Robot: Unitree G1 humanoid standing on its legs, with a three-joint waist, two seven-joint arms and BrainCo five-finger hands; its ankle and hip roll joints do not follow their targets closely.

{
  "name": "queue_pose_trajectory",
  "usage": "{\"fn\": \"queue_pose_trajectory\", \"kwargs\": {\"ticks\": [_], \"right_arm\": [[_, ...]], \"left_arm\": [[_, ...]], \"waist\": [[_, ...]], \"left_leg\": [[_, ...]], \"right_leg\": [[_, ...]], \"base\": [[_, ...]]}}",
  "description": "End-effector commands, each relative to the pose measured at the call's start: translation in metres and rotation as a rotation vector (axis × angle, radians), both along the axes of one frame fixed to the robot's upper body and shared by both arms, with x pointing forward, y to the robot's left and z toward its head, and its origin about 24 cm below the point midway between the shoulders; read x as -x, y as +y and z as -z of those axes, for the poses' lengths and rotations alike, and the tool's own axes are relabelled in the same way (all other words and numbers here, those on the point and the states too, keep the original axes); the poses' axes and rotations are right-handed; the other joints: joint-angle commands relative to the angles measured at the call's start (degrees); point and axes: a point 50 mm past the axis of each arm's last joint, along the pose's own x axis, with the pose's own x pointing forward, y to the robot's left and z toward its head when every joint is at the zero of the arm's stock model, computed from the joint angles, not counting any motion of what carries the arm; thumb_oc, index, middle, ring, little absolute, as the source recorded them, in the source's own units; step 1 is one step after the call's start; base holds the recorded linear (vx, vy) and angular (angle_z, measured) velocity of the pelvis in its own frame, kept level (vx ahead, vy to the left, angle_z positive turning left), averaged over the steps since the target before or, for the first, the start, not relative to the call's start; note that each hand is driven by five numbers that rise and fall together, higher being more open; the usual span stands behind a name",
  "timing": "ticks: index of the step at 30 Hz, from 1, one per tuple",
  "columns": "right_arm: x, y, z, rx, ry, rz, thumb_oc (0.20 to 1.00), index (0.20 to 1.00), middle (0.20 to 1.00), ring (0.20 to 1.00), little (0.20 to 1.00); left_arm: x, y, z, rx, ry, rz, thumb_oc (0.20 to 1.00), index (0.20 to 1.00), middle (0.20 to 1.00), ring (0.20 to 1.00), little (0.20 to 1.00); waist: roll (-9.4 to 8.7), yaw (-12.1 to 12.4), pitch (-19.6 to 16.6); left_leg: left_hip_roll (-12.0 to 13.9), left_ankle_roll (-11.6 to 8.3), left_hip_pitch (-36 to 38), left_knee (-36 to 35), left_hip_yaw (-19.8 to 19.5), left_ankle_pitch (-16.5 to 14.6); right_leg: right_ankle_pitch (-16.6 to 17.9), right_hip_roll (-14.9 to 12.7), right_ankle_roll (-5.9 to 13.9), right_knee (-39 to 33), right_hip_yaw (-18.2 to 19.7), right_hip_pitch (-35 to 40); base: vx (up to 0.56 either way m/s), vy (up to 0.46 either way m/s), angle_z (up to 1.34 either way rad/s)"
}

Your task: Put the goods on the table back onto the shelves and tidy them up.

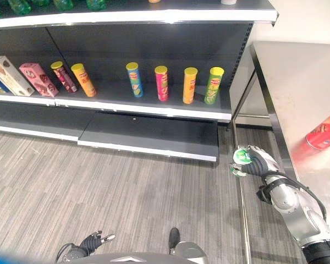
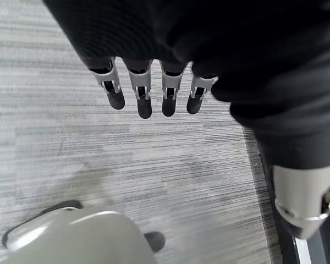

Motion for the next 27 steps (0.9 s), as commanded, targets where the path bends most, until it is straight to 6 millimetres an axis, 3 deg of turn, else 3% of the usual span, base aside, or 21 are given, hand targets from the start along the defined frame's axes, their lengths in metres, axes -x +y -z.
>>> {"fn": "queue_pose_trajectory", "kwargs": {"ticks": [1, 2, 3, 4, 5, 6, 7, 8, 9, 10, 11, 13, 15, 20, 22, 24, 27], "right_arm": [[-0.005, -0.001, -0.025, -0.041, -0.155, 0.01, 0.2, 0.2, 0.2, 0.2, 0.2], [-0.005, -0.001, -0.025, -0.041, -0.155, 0.011, 0.2, 0.2, 0.2, 0.2, 0.2], [-0.003, -0.003, -0.022, -0.038, -0.146, 0.023, 0.2, 0.2, 0.2, 0.2, 0.2], [-0.002, -0.001, -0.018, -0.047, -0.134, 0.03, 0.2, 0.2, 0.2, 0.2, 0.2], [-0.002, 0.001, -0.016, -0.052, -0.13, 0.027, 0.2, 0.2, 0.2, 0.2, 0.2], [-0.002, 0.001, -0.015, -0.052, -0.131, 0.027, 0.2, 0.2, 0.2, 0.2, 0.2], [-0.002, 0.002, -0.015, -0.052, -0.133, 0.027, 0.2, 0.2, 0.2, 0.2, 0.2], [-0.005, 0.005, -0.015, -0.054, -0.145, 0.021, 0.2, 0.2, 0.2, 0.2, 0.2], [-0.009, 0.006, -0.019, -0.044, -0.165, 0.015, 0.2, 0.2, 0.2, 0.2, 0.2], [-0.011, 0.006, -0.02, -0.038, -0.175, 0.015, 0.2, 0.2, 0.2, 0.2, 0.2], [-0.01, 0.007, -0.019, -0.043, -0.167, 0.009, 0.2, 0.2, 0.2, 0.2, 0.2], [-0.011, 0.01, -0.017, -0.035, -0.162, 0.002, 0.2, 0.2, 0.2, 0.2, 0.2], [-0.015, 0.013, -0.02, -0.02, -0.168, -0.015, 0.2, 0.2, 0.2, 0.2, 0.2], [-0.023, 0.021, -0.023, -0.026, -0.191, -0.035, 0.2, 0.2, 0.2, 0.2, 0.2], [-0.025, 0.025, -0.022, -0.026, -0.199, -0.037, 0.2, 0.2, 0.2, 0.2, 0.2], [-0.028, 0.031, -0.021, -0.034, -0.206, -0.049, 0.2, 0.2, 0.2, 0.2, 0.2], [-0.029, 0.036, -0.018, -0.056, -0.209, -0.058, 0.2, 0.2, 0.2, 0.2, 0.2]], "left_arm": [[-0.025, 0.02, -0.013, -0.062, -0.068, 0.041, 1.0, 1.0, 1.0, 1.0, 1.0], [-0.025, 0.02, -0.013, -0.063, -0.068, 0.041, 1.0, 1.0, 1.0, 1.0, 1.0], [-0.025, 0.019, -0.012, -0.051, -0.068, 0.014, 1.0, 1.0, 1.0, 1.0, 1.0], [-0.024, 0.02, -0.012, -0.038, -0.07, -0.028, 1.0, 1.0, 1.0, 1.0, 1.0], [-0.022, 0.022, -0.012, -0.042, -0.069, -0.037, 1.0, 1.0, 1.0, 1.0, 1.0], [-0.022, 0.022, -0.012, -0.042, -0.069, -0.038, 1.0, 1.0, 1.0, 1.0, 1.0], [-0.019, 0.025, -0.012, -0.05, -0.067, -0.052, 1.0, 1.0, 1.0, 1.0, 1.0], [-0.018, 0.028, -0.013, -0.056, -0.079, -0.077, 1.0, 1.0, 1.0, 1.0, 1.0], [-0.016, 0.031, -0.014, -0.07, -0.083, -0.083, 1.0, 1.0, 1.0, 1.0, 1.0], [-0.017, 0.031, -0.014, -0.075, -0.086, -0.082, 1.0, 1.0, 1.0, 1.0, 1.0], [-0.015, 0.032, -0.013, -0.07, -0.076, -0.084, 1.0, 1.0, 1.0, 1.0, 1.0], [-0.014, 0.033, -0.013, -0.08, -0.067, -0.08, 1.0, 1.0, 1.0, 1.0, 1.0], [-0.015, 0.034, -0.013, -0.086, -0.069, -0.069, 1.0, 1.0, 1.0, 1.0, 1.0], [-0.021, 0.039, -0.017, -0.113, -0.078, -0.034, 1.0, 1.0, 1.0, 1.0, 1.0], [-0.021, 0.043, -0.017, -0.131, -0.068, -0.023, 1.0, 1.0, 1.0, 1.0, 1.0], [-0.018, 0.048, -0.017, -0.152, -0.048, -0.024, 1.0, 1.0, 1.0, 1.0, 1.0], [-0.017, 0.056, -0.019, -0.172, -0.041, -0.035, 1.0, 1.0, 1.0, 1.0, 1.0]], "waist": [[-2.38, -1.0, 3.3], [-2.07, -1.1, 3.3], [-2.86, -0.9, 3.9], [-4.21, -0.3, 4.3], [-4.84, -0.2, 4.2], [-5.01, -0.2, 4.1], [-5.77, -0.1, 4.1], [-5.99, 0.6, 3.6], [-5.91, 0.8, 3.3], [-5.85, 0.6, 3.1], [-5.49, 0.7, 2.7], [-4.65, 0.8, 1.6], [-4.61, 1.2, 0.6], [-4.17, 1.4, -1.1], [-3.24, 1.2, -1.1], [-2.27, 0.9, -0.2], [-2.12, 1.0, 0.8]], "left_leg": [[0.2, 0.8, -4.2, 11.4, 5.3, 14.0], [0.5, 0.78, -4.7, 12.3, 5.2, 13.6], [2.4, 3.02, -8.4, 12.6, 7.0, 10.9], [2.5, 5.87, -11.9, 7.9, 7.4, 6.0], [2.3, 6.81, -12.4, 3.6, 7.3, 4.2], [2.1, 6.89, -12.4, 3.4, 7.3, 4.4], [1.5, 7.43, -12.7, -3.1, 6.5, 3.7], [0.7, 7.29, -11.4, -18.3, 2.9, 7.1], [0.9, 5.95, -11.1, -29.7, -1.7, 11.8], [1.0, 5.38, -11.5, -32.5, -2.9, 13.0], [1.2, 5.21, -10.5, -33.9, -3.4, 12.0], [1.0, 4.74, -9.3, -33.9, -3.3, 14.0], [0.2, 5.51, -8.0, -33.9, -2.6, 13.6], [-1.8, 8.16, -5.3, -33.9, 1.3, 10.8], [-2.9, 10.14, -3.8, -33.9, 3.3, 8.6], [-3.9, 11.65, -2.1, -33.9, 5.4, 6.8], [-4.2, 12.03, -0.9, -33.9, 7.7, 5.4]], "right_leg": [[-7.3, 0.2, 6.18, 0.6, 3.1, 1.6], [-7.3, 0.6, 6.12, 0.6, 3.0, 1.5], [-7.9, 0.2, 5.64, 0.6, 2.6, 2.4], [-8.3, -0.9, 5.65, 0.6, 2.5, 3.6], [-8.3, -1.5, 5.83, 0.6, 2.7, 3.8], [-8.3, -1.7, 5.87, 0.6, 2.7, 3.7], [-8.4, -2.4, 6.21, 0.6, 2.7, 3.8], [-9.1, -2.5, 6.22, 0.6, 3.5, 4.7], [-10.6, -2.1, 6.1, 0.6, 4.1, 6.1], [-11.3, -1.9, 6.21, 0.6, 4.4, 6.9], [-11.5, -1.6, 6.38, 0.6, 5.6, 7.7], [-12.0, -2.2, 6.9, 0.9, 6.2, 8.5], [-12.3, -3.6, 7.58, 1.4, 7.3, 8.7], [-12.5, -6.3, 10.09, 6.3, 9.9, 6.6], [-13.0, -7.7, 11.72, 13.1, 10.5, 3.1], [-11.5, -10.1, 12.91, 22.7, 8.0, -1.4], [-9.1, -13.4, 12.94, 28.5, 3.2, -4.7]], "base": [[0.1, -0.116, 0.43], [0.19, -0.216, 0.15], [0.19, -0.171, -0.19], [0.26, -0.184, -0.11], [0.17, -0.083, 0.03], [0.14, -0.008, 0.07], [0.22, 0.03, -0.06], [0.43, 0.076, -0.12], [0.44, 0.104, -0.15], [0.41, 0.127, -0.23], [0.36, 0.167, -0.49], [0.38, 0.237, -0.69], [0.34, 0.27, -0.75], [0.25, 0.266, -0.63], [0.25, 0.39, -0.38], [0.17, 0.345, -0.46], [0.08, 0.18, -0.5]]}}
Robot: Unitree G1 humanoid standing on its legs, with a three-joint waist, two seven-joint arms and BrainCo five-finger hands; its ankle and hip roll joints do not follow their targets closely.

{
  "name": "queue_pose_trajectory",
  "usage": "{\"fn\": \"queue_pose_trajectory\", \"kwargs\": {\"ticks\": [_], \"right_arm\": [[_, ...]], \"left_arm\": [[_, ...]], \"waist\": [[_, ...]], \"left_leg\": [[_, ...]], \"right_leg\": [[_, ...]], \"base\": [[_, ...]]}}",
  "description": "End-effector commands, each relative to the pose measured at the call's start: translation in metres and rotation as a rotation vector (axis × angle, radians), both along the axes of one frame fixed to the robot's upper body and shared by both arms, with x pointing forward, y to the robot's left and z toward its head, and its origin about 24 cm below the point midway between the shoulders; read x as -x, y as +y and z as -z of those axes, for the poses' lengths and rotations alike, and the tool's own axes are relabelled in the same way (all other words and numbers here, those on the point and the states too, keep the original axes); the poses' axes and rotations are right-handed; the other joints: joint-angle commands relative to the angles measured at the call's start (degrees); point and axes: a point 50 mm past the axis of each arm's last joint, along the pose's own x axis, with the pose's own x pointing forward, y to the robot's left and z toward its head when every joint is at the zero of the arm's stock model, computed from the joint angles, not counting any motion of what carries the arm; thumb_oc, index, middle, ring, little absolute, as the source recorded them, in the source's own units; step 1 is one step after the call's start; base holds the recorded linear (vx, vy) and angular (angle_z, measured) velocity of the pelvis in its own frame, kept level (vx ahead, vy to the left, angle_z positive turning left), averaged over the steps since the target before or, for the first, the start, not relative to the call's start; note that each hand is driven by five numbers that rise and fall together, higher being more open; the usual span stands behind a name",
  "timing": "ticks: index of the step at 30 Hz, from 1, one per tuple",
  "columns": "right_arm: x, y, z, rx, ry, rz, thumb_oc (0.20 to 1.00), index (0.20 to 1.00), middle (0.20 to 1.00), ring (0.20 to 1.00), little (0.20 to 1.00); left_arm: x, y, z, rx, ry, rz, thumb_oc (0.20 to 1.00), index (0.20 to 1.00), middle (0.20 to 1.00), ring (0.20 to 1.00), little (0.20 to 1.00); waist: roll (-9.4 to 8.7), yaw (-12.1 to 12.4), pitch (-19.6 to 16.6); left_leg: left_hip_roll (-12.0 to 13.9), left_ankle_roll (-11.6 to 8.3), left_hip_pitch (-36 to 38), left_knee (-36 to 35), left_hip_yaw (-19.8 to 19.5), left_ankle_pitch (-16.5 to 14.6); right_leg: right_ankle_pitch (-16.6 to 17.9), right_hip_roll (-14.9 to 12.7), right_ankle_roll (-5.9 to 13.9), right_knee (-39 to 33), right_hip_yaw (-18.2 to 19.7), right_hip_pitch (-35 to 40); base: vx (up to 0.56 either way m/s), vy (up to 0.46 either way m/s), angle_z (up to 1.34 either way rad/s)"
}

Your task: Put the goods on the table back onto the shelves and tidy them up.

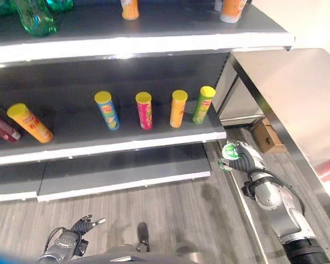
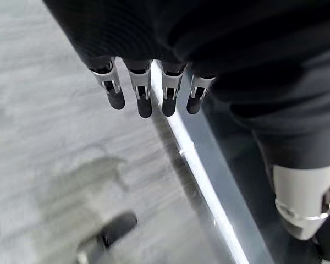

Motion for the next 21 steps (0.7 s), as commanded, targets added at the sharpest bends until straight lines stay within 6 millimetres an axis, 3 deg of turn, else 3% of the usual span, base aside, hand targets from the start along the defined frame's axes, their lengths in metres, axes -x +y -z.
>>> {"fn": "queue_pose_trajectory", "kwargs": {"ticks": [1, 2, 6, 13, 17, 18, 19, 21], "right_arm": [[-0.016, 0.0, -0.031, 0.033, -0.159, -0.009, 0.2, 0.2, 0.2, 0.2, 0.2], [-0.015, -0.002, -0.034, 0.031, -0.17, 0.002, 0.2, 0.2, 0.2, 0.2, 0.2], [-0.01, -0.012, -0.036, 0.039, -0.188, 0.044, 0.2, 0.2, 0.2, 0.2, 0.2], [0.007, -0.034, -0.036, 0.031, -0.197, 0.149, 0.2, 0.2, 0.2, 0.2, 0.2], [0.026, -0.059, -0.093, 0.087, -0.43, 0.226, 0.2, 0.2, 0.2, 0.2, 0.2], [0.029, -0.062, -0.116, 0.139, -0.511, 0.218, 0.2, 0.2, 0.2, 0.2, 0.2], [0.029, -0.062, -0.116, 0.139, -0.511, 0.219, 0.2, 0.2, 0.2, 0.2, 0.2], [0.03, -0.06, -0.143, 0.194, -0.609, 0.19, 0.2, 0.2, 0.2, 0.2, 0.2]], "left_arm": [[0.009, 0.016, -0.004, -0.051, -0.011, -0.017, 1.0, 1.0, 1.0, 1.0, 1.0], [0.006, 0.016, -0.005, -0.052, -0.017, -0.011, 1.0, 1.0, 1.0, 1.0, 1.0], [0.002, 0.01, -0.004, -0.044, -0.018, 0.019, 1.0, 1.0, 1.0, 1.0, 1.0], [0.014, 0.002, 0.004, -0.021, 0.026, -0.001, 1.0, 1.0, 1.0, 1.0, 1.0], [0.022, -0.002, 0.008, -0.008, 0.047, -0.032, 1.0, 1.0, 1.0, 1.0, 1.0], [0.024, -0.002, 0.008, -0.005, 0.05, -0.036, 1.0, 1.0, 1.0, 1.0, 1.0], [0.024, -0.003, 0.008, -0.005, 0.05, -0.036, 1.0, 1.0, 1.0, 1.0, 1.0], [0.025, -0.002, 0.009, -0.004, 0.054, -0.037, 1.0, 1.0, 1.0, 1.0, 1.0]], "waist": [[-0.51, 2.8, 0.7], [0.2, 2.8, 1.2], [-0.56, 2.4, 1.1], [-2.05, 2.0, -1.1], [-2.62, 0.8, -2.2], [-2.69, 0.7, -2.5], [-2.65, 0.8, -2.5], [-2.7, 0.8, -2.8]], "left_leg": [[5.1, -7.09, 1.7, 0.4, 1.4, -7.5], [6.1, -7.26, 2.1, 0.4, 2.7, -7.6], [5.9, -7.65, 2.8, 0.4, 3.1, -7.9], [7.2, -9.41, 5.1, 0.4, 2.8, -8.6], [8.2, -10.39, 6.4, 0.4, 2.9, -8.9], [8.4, -10.57, 6.5, 0.4, 2.9, -9.0], [8.4, -10.57, 6.5, 0.4, 2.9, -9.0], [8.5, -10.72, 6.7, 0.4, 2.9, -9.1]], "right_leg": [[9.3, 1.5, -2.19, -14.5, -3.9, 3.8], [9.3, 2.5, -2.51, -21.8, -5.7, 3.0], [12.5, 4.7, -1.84, -35.3, -3.6, 5.0], [12.9, 6.6, -2.42, -41.3, -4.0, 11.1], [11.3, 7.4, -2.92, -41.3, -4.5, 12.8], [11.0, 7.6, -2.97, -41.3, -4.6, 13.2], [11.0, 7.6, -2.97, -41.3, -4.7, 13.2], [10.7, 7.7, -3.1, -41.3, -4.7, 13.5]], "base": [[0.07, 0.079, -0.21], [0.06, 0.032, -0.51], [0.05, -0.049, -0.24], [0.11, -0.132, 0.08], [0.1, -0.142, 0.14], [0.05, -0.065, 0.07], [0.04, -0.047, 0.04], [0.03, -0.037, 0.08]]}}
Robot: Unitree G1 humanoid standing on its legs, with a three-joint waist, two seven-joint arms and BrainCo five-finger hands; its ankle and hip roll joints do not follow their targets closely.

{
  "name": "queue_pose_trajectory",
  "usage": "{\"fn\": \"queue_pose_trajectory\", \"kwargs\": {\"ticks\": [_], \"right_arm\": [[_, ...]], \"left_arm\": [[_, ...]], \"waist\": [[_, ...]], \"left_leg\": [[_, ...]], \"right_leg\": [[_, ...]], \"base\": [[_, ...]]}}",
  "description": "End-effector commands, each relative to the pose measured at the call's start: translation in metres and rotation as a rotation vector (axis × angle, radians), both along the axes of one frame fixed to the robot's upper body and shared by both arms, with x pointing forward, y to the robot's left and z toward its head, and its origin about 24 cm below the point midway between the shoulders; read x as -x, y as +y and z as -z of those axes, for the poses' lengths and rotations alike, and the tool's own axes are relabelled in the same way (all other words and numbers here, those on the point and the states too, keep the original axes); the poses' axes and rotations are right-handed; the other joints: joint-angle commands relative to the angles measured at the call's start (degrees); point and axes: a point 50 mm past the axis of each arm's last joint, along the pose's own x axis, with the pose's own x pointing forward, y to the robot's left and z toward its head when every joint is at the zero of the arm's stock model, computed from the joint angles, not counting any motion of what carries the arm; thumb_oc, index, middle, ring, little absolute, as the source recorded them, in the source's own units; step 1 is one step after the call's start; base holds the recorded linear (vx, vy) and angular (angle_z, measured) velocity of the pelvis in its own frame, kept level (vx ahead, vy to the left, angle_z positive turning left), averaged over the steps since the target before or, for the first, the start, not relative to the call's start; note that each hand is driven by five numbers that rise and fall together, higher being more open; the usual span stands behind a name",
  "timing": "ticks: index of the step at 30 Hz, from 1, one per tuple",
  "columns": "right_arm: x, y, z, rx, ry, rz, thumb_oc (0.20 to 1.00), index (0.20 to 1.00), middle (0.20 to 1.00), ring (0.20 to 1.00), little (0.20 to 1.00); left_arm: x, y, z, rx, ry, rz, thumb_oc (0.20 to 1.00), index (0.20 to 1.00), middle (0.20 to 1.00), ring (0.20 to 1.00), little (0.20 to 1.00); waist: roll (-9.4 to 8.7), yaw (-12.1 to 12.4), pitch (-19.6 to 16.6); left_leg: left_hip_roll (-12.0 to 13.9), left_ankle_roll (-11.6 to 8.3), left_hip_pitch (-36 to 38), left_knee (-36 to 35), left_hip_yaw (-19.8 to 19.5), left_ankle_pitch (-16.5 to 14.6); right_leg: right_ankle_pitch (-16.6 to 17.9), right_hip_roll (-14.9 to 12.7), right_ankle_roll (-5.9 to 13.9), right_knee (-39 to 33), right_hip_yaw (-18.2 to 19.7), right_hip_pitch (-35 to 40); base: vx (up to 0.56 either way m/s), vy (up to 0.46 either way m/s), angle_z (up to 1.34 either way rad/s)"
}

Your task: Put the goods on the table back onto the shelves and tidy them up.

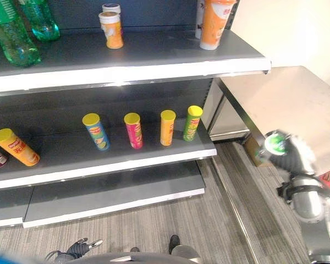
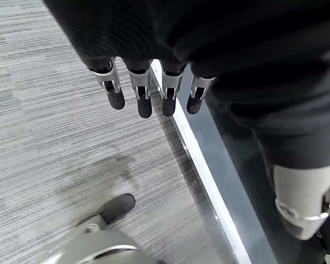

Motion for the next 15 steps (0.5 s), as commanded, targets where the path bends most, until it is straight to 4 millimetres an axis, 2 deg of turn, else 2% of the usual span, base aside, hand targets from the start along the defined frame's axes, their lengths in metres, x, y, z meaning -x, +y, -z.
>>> {"fn": "queue_pose_trajectory", "kwargs": {"ticks": [1, 2, 3, 7, 13, 15], "right_arm": [[-0.01, 0.012, -0.06, 0.114, -0.249, -0.092, 0.2, 0.2, 0.2, 0.2, 0.2], [-0.01, 0.012, -0.061, 0.115, -0.249, -0.092, 0.2, 0.2, 0.2, 0.2, 0.2], [-0.013, 0.018, -0.081, 0.159, -0.313, -0.129, 0.2, 0.2, 0.2, 0.2, 0.2], [-0.026, 0.041, -0.113, 0.214, -0.404, -0.251, 0.2, 0.2, 0.2, 0.2, 0.2], [-0.053, 0.082, -0.136, 0.241, -0.408, -0.458, 0.2, 0.2, 0.2, 0.2, 0.2], [-0.072, 0.096, -0.14, 0.228, -0.362, -0.521, 0.2, 0.2, 0.2, 0.2, 0.2]], "left_arm": [[-0.022, 0.009, -0.005, -0.044, -0.035, 0.016, 1.0, 1.0, 1.0, 1.0, 1.0], [-0.022, 0.009, -0.005, -0.044, -0.035, 0.016, 1.0, 1.0, 1.0, 1.0, 1.0], [-0.023, 0.009, -0.005, -0.045, -0.036, 0.022, 1.0, 1.0, 1.0, 1.0, 1.0], [-0.024, 0.009, -0.006, -0.048, -0.035, 0.031, 1.0, 1.0, 1.0, 1.0, 1.0], [-0.025, 0.011, -0.007, -0.053, -0.035, 0.035, 1.0, 1.0, 1.0, 1.0, 1.0], [-0.023, 0.009, -0.006, -0.047, -0.034, 0.035, 1.0, 1.0, 1.0, 1.0, 1.0]], "waist": [[-0.33, 1.4, 0.6], [-0.28, 1.4, 0.6], [-0.37, 1.7, 0.4], [-0.75, 2.8, -0.2], [-1.27, 5.2, -0.7], [-1.58, 6.5, -0.8]], "left_leg": [[2.8, -3.54, 2.0, 0.8, 3.0, -5.6], [2.8, -3.54, 2.0, 0.8, 3.0, -5.6], [2.9, -3.68, 2.0, 0.8, 3.0, -5.6], [3.1, -4.11, 2.0, 0.8, 2.5, -5.4], [3.3, -4.73, 1.8, 0.8, 1.6, -4.8], [3.3, -5.15, 1.6, 0.8, 0.8, -4.5]], "right_leg": [[-9.5, -1.0, 3.16, 1.0, 1.3, 4.2], [-9.5, -1.0, 3.16, 1.0, 1.3, 4.2], [-9.6, -0.9, 3.08, 1.0, 1.1, 4.3], [-9.9, -0.7, 2.88, 1.0, 0.5, 4.6], [-10.5, -0.5, 2.4, 1.0, -0.8, 5.2], [-10.7, -0.6, 2.29, 1.0, -1.9, 5.7]], "base": [[0.01, -0.031, 0.07], [0.0, -0.04, 0.02], [0.0, -0.043, 0.0], [-0.01, -0.049, -0.02], [-0.03, -0.051, 0.13], [-0.04, -0.062, 0.27]]}}
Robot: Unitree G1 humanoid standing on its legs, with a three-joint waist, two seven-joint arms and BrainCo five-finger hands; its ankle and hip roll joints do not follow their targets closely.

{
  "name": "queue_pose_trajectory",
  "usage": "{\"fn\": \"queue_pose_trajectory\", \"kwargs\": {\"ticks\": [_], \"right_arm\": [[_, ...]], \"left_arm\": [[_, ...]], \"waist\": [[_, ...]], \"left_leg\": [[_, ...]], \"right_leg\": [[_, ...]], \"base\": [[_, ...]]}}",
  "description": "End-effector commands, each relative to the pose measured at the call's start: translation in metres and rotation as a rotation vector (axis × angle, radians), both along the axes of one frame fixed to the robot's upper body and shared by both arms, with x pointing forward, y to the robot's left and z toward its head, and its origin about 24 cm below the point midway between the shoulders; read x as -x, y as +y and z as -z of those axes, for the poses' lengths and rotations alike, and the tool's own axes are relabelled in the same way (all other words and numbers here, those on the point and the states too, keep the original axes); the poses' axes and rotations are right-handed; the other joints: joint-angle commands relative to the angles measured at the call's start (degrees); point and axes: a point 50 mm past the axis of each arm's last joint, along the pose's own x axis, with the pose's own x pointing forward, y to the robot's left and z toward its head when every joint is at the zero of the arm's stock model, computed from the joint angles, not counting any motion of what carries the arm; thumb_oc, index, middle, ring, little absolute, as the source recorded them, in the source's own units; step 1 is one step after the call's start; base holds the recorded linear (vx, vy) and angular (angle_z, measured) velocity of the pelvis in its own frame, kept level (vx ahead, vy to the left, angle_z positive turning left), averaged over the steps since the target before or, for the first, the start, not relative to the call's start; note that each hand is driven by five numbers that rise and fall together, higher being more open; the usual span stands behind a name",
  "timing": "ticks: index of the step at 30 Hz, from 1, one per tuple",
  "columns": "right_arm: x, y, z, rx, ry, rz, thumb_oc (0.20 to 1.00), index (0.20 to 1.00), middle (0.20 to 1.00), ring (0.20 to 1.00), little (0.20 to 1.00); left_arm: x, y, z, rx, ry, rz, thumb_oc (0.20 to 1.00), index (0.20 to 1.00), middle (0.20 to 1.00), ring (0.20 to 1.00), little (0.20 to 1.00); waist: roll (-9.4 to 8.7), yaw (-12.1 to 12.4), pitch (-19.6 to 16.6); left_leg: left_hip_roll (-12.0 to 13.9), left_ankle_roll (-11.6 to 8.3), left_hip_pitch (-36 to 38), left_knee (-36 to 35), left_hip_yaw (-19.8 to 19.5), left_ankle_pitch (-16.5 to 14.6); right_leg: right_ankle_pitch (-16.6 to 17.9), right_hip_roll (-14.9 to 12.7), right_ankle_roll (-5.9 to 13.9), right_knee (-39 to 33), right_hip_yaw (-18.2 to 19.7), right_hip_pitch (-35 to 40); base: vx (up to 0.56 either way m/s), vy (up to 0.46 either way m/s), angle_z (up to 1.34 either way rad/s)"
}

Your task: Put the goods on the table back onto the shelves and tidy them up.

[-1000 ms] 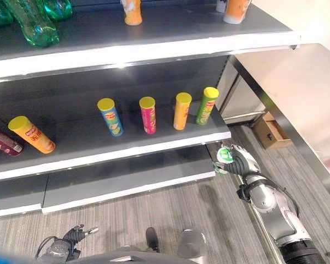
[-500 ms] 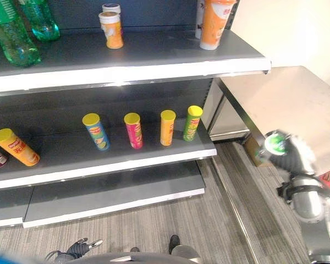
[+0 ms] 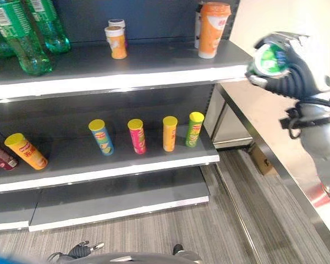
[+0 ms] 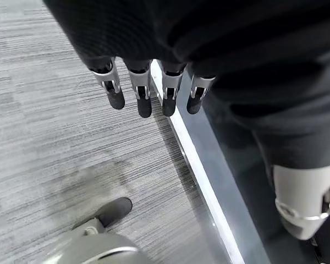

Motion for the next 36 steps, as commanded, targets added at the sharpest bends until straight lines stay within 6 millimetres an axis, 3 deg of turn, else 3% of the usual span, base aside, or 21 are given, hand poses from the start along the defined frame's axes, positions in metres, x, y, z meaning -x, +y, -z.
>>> {"fn": "queue_pose_trajectory", "kwargs": {"ticks": [1, 6, 10, 15, 17, 36], "right_arm": [[-0.012, -0.003, -0.016, -0.05, 0.02, -0.019, 0.2, 0.2, 0.2, 0.2, 0.2], [-0.048, -0.005, -0.024, -0.055, 0.123, 0.026, 0.2, 0.2, 0.2, 0.2, 0.2], [-0.087, -0.018, -0.041, -0.043, 0.189, 0.195, 0.2, 0.2, 0.2, 0.2, 0.2], [-0.094, -0.031, -0.046, -0.097, 0.213, 0.256, 0.2, 0.2, 0.2, 0.2, 0.2], [-0.101, -0.036, -0.044, -0.197, 0.255, 0.253, 0.2, 0.2, 0.2, 0.2, 0.2], [-0.111, 0.008, -0.043, -0.193, 0.288, 0.091, 0.2, 0.2, 0.2, 0.2, 0.2]], "left_arm": [[-0.026, 0.016, -0.01, -0.053, -0.069, -0.003, 1.0, 1.0, 1.0, 1.0, 1.0], [-0.027, 0.019, -0.012, -0.052, -0.086, -0.009, 1.0, 1.0, 1.0, 1.0, 1.0], [-0.032, 0.021, -0.014, -0.042, -0.113, -0.024, 1.0, 1.0, 1.0, 1.0, 1.0], [-0.033, 0.02, -0.014, -0.032, -0.118, -0.024, 1.0, 1.0, 1.0, 1.0, 1.0], [-0.032, 0.017, -0.014, -0.017, -0.12, -0.011, 1.0, 1.0, 1.0, 1.0, 1.0], [-0.028, 0.017, -0.011, -0.027, -0.089, -0.019, 1.0, 1.0, 1.0, 1.0, 1.0]], "waist": [[-2.11, 3.1, 1.3], [-2.93, 5.6, 1.2], [-3.81, 8.2, 1.2], [-3.93, 8.9, 1.2], [-3.78, 10.5, 1.3], [-4.15, 11.2, 1.1]], "left_leg": [[3.0, -4.57, 1.3, 0.8, 3.0, -4.5], [3.1, -5.42, 0.8, 0.8, 1.3, -3.8], [3.0, -6.38, 0.0, 0.8, -1.7, -2.8], [2.8, -6.82, -0.9, 0.8, -3.8, -2.2], [2.9, -7.42, -0.7, 0.8, -4.9, -2.6], [2.6, -7.09, -0.4, 0.8, -5.0, -3.3]], "right_leg": [[-10.0, -0.7, 2.43, 0.9, 0.3, 4.3], [-10.4, -0.8, 2.05, 0.9, -2.2, 5.1], [-11.4, -0.6, 1.43, 0.9, -5.4, 6.1], [-11.9, -0.7, 1.16, 0.9, -7.5, 6.5], [-12.9, -0.3, 1.0, 0.9, -8.4, 7.5], [-13.3, -0.6, 1.17, 0.9, -8.8, 7.7]], "base": [[-0.05, -0.075, 0.34], [-0.03, -0.055, 0.36], [-0.01, -0.1, 0.42], [0.02, -0.055, 0.39], [0.1, -0.094, 0.34], [0.04, -0.004, 0.05]]}}
